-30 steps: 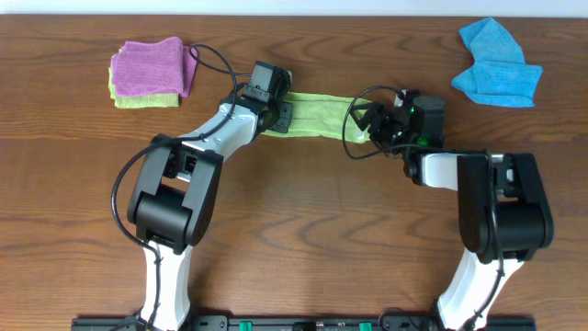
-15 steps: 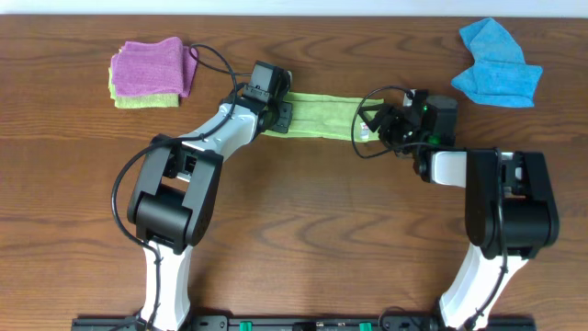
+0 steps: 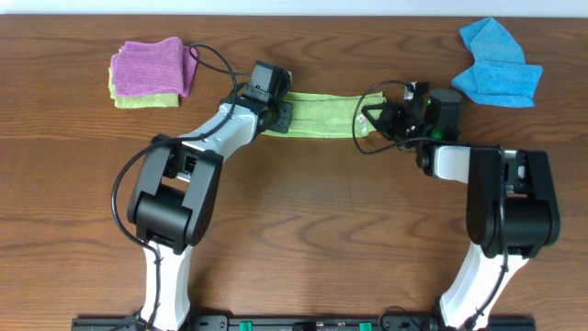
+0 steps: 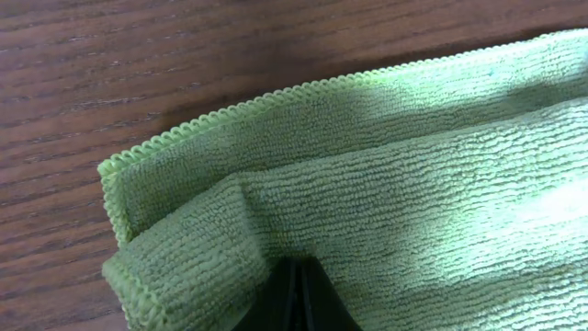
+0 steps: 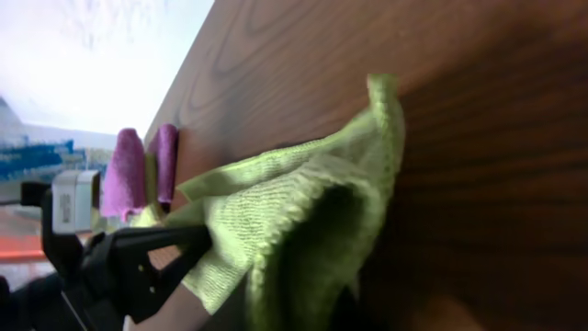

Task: Fold the cloth
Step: 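Lift the strip's right end and carry it left toward the left gripper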

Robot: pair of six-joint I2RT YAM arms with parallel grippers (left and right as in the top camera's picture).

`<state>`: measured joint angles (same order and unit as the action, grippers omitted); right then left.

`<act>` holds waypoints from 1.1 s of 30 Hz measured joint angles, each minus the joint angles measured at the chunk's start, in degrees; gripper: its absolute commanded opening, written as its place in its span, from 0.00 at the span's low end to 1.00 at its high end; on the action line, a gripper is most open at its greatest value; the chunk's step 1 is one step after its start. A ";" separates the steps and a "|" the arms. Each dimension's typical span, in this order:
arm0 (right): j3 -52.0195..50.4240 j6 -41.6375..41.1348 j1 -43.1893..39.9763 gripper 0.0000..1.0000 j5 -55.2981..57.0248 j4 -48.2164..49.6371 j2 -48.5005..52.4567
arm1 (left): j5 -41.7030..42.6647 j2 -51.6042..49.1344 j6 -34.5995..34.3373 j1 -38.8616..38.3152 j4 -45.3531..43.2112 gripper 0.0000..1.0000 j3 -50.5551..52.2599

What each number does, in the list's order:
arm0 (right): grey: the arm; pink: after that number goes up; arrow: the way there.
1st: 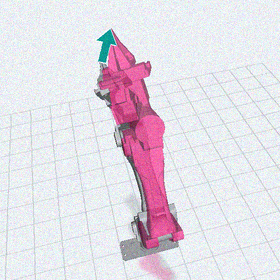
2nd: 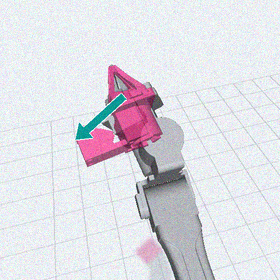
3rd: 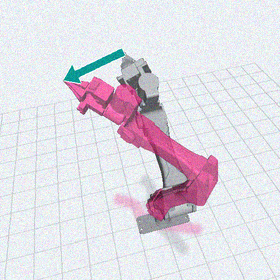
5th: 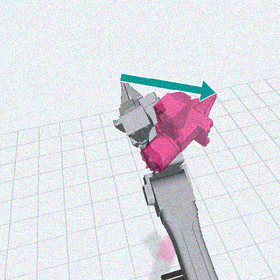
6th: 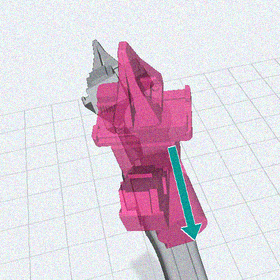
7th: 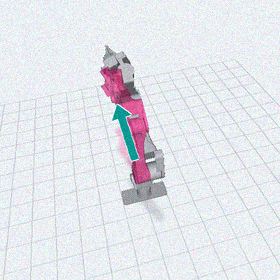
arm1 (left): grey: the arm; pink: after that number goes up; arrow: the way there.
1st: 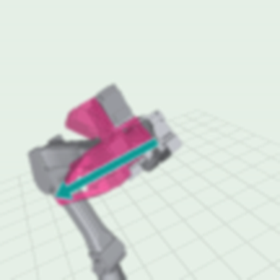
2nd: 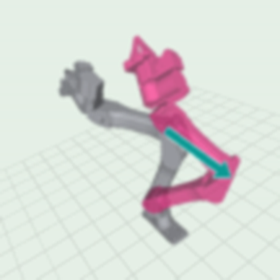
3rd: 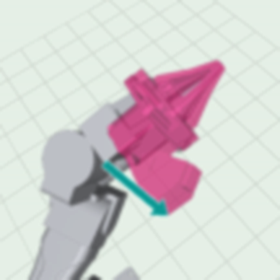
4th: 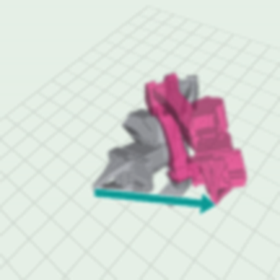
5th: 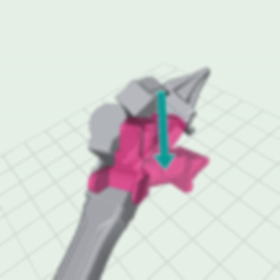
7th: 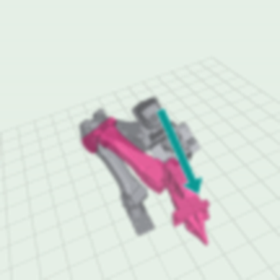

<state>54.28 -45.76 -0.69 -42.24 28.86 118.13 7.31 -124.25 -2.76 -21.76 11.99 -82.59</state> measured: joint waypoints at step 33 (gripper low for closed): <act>16.55 14.80 9.73 0.02 -0.52 -27.52 -2.36 | -0.02 0.00 0.00 0.00 0.00 0.06 0.00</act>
<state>70.83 -30.96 9.04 -42.76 1.34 115.77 7.29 -124.25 -2.76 -21.76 11.99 -82.59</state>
